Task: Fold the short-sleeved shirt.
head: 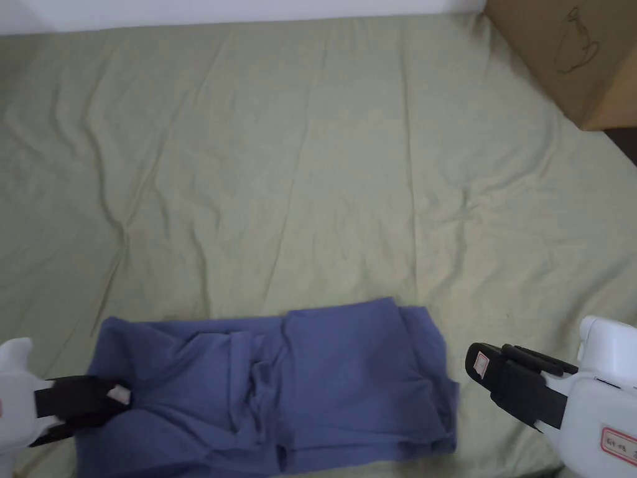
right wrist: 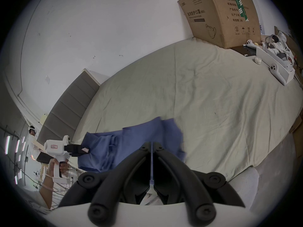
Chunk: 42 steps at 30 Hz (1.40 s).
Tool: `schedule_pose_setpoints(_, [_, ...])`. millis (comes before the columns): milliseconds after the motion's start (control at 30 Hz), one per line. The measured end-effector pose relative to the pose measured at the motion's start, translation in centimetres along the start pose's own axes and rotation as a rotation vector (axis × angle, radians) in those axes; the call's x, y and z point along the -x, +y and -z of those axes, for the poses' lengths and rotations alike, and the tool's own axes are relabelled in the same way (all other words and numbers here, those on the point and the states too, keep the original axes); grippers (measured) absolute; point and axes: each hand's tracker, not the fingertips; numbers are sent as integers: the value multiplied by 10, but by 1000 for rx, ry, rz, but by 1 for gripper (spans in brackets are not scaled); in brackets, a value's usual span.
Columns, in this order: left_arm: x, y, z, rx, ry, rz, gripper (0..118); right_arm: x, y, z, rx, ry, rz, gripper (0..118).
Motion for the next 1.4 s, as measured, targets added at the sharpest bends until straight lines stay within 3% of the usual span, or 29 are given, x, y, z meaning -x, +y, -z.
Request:
schedule_pose_setpoints(167, [-8,-1,-23,-41,44,-69,10,-6,-4,-1,-10,19,29,4])
schedule_pose_setpoints(267, [-48,2,-26,-62,67,-31,10,-12,-6,-4,-12,14,37,4])
schedule_pose_setpoints(333, [-89,1,-30,-110,172,32,10,-16,-6,-8,-14,8,42,4])
schedule_pose_setpoints(400, [-133,-1,-27,-80,174,126,10,-24,-8,-11,-21,0,53,4])
schedule_pose_setpoints(600, [-229,-12,35,46,-44,306,10,-54,-14,-23,-23,-47,140,4])
schedule_pose_setpoints(700, [-256,-14,86,125,-78,311,10,-66,-19,-34,-36,-63,161,4])
schedule_pose_setpoints(800, [-271,-22,123,228,-94,298,15,-78,-25,-43,-33,-163,175,4])
schedule_pose_setpoints(833, [-270,-23,133,259,-129,322,19,-82,-28,-47,-35,-171,184,4])
schedule_pose_setpoints(867, [-272,-26,137,271,-135,328,46,-85,-29,-50,-35,-171,198,4])
schedule_pose_setpoints(900, [-271,-29,139,289,-84,319,95,-89,-31,-54,-36,-173,214,4])
schedule_pose_setpoints(933, [-267,-30,136,269,-79,318,109,-91,-32,-58,-43,-173,223,4])
schedule_pose_setpoints(1100, [-231,-18,104,166,-57,264,108,-94,-34,-65,-51,-190,220,4])
schedule_pose_setpoints(1167, [-210,-15,95,135,-31,184,106,-95,-34,-60,-47,-214,220,4])
schedule_pose_setpoints(1200, [-200,-14,92,127,-9,164,89,-97,-35,-58,-46,-209,224,4])
schedule_pose_setpoints(1233, [-193,-15,90,114,-5,154,58,-96,-34,-56,-45,-194,237,4])
schedule_pose_setpoints(1267, [-192,-18,90,114,7,160,15,-96,-35,-54,-45,-181,248,4])
schedule_pose_setpoints(1300, [-191,-22,96,125,35,161,3,-96,-35,-51,-45,-167,255,4])
schedule_pose_setpoints(1400, [-200,-34,113,193,-40,208,3,-91,-34,-44,-31,-154,246,4])
